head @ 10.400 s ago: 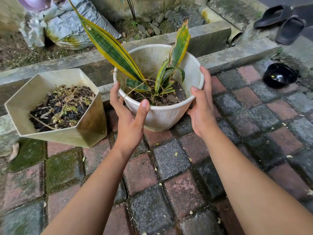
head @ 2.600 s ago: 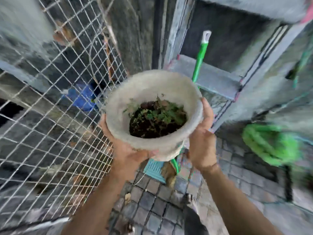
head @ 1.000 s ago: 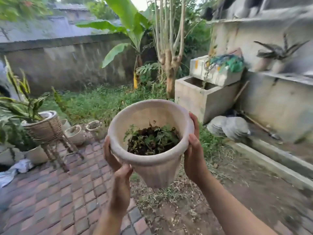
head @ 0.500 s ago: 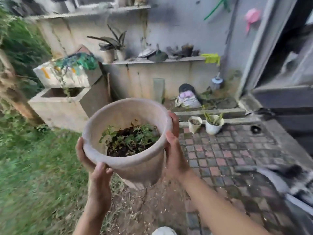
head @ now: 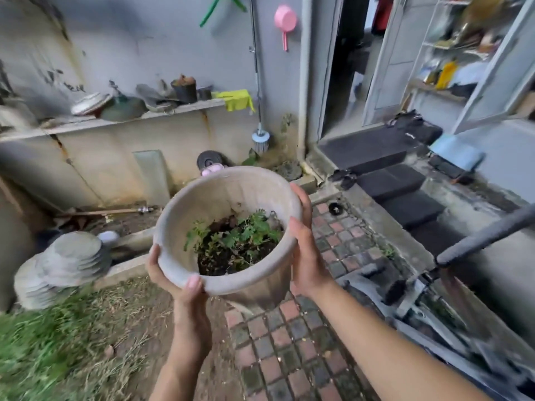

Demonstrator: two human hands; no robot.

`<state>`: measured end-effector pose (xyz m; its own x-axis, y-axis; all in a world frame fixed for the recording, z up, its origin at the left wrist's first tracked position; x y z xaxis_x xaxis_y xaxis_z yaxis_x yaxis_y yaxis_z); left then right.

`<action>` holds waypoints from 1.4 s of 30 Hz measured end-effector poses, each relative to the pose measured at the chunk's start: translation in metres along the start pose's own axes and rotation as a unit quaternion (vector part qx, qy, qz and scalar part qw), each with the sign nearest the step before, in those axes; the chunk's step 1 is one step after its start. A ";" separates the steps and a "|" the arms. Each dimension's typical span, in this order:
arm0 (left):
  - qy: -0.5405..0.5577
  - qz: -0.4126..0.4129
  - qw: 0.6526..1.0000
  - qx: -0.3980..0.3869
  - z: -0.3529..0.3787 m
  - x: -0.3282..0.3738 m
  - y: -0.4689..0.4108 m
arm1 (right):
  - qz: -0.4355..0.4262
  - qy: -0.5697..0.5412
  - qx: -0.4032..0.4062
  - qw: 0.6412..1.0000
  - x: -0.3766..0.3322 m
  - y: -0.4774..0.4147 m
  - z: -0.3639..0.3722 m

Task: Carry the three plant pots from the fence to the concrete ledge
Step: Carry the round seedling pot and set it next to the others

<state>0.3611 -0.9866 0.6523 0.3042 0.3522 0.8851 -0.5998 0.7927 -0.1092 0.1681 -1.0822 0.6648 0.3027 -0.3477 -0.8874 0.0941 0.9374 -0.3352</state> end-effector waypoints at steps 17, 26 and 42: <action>-0.008 -0.056 0.978 -0.202 0.242 -0.215 -0.257 | -0.043 0.056 0.199 0.977 0.095 -0.295 -0.126; -0.037 -0.159 0.948 -0.272 0.367 -0.330 -0.340 | -0.035 0.102 0.285 0.952 0.146 -0.402 -0.211; -0.094 -0.194 0.955 -0.203 0.524 -0.602 -0.456 | 0.082 0.019 0.342 0.936 0.385 -0.584 -0.413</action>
<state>0.0633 -1.8208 0.4064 0.2841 -0.0735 0.9560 -0.1200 0.9865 0.1115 -0.1617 -1.7706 0.3884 0.3341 -0.1866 -0.9239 0.6386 0.7658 0.0762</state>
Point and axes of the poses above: each hand's wrist, its own y-axis away from the middle knuckle, its own z-axis out of the palm, x = y × z, the point moved 9 cm from there along -y, towards the middle knuckle, and after that the axes turned 9 degrees about x, right-handed, at the moved point
